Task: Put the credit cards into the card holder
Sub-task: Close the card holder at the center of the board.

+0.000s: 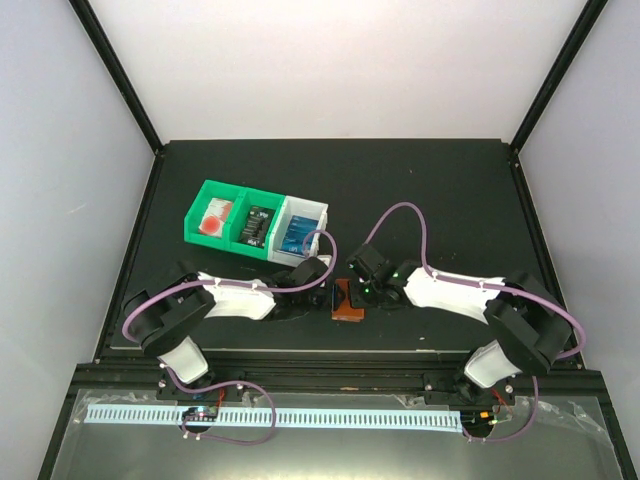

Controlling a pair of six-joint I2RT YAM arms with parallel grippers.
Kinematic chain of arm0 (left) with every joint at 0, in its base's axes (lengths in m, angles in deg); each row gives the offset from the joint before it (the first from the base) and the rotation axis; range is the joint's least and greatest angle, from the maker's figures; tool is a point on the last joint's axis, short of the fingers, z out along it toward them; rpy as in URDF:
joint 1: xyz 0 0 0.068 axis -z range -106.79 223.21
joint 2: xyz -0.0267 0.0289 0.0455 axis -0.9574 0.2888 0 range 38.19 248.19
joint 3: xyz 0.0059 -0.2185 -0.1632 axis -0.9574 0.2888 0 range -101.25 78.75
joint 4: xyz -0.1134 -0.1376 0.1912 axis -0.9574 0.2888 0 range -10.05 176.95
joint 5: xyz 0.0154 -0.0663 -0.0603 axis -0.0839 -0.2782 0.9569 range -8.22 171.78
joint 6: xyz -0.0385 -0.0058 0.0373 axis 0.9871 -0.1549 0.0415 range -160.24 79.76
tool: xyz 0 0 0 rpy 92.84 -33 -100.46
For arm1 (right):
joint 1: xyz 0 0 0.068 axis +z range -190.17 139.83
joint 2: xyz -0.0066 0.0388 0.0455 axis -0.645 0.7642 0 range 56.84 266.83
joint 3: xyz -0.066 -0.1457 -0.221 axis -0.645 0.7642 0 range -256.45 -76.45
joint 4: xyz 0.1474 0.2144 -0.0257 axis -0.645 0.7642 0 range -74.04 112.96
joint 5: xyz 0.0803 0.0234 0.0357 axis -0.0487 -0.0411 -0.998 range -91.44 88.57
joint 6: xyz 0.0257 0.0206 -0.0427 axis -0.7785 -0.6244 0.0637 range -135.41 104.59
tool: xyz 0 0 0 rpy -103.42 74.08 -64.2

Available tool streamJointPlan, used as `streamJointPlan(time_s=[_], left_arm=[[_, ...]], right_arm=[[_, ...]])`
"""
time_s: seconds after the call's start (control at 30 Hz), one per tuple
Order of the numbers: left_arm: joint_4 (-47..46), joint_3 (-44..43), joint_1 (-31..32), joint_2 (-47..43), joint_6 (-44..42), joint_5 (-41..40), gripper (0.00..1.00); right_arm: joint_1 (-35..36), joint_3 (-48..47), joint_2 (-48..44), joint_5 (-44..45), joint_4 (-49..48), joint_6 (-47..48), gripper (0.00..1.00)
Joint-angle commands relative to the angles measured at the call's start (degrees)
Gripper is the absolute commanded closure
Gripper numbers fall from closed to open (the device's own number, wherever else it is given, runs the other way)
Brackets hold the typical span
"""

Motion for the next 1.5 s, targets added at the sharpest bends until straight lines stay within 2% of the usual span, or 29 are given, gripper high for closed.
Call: streamJointPlan(time_s=[0.0,0.37,0.73,1.47], left_arm=[[8.7,2.8,0.3,1.4,0.3,1.8,0.63],[8.7,2.9,0.3,1.6,0.2,1.7,0.63],[8.7,2.9,0.3,1.7,0.1,1.7,0.63],[8.9,2.6,0.3,2.1,-0.4,2.0,0.64]], right_arm=[[0.1,0.2,-0.4,0.9,0.0,-0.8,0.79],[0.1,1.0,-2.4,1.5,-1.9,-2.2,0.77],[0.1,0.8,-0.5,1.4,-1.4,-2.3,0.99],[0.1,2.1,1.6,-2.0,-3.5,-3.3,0.99]])
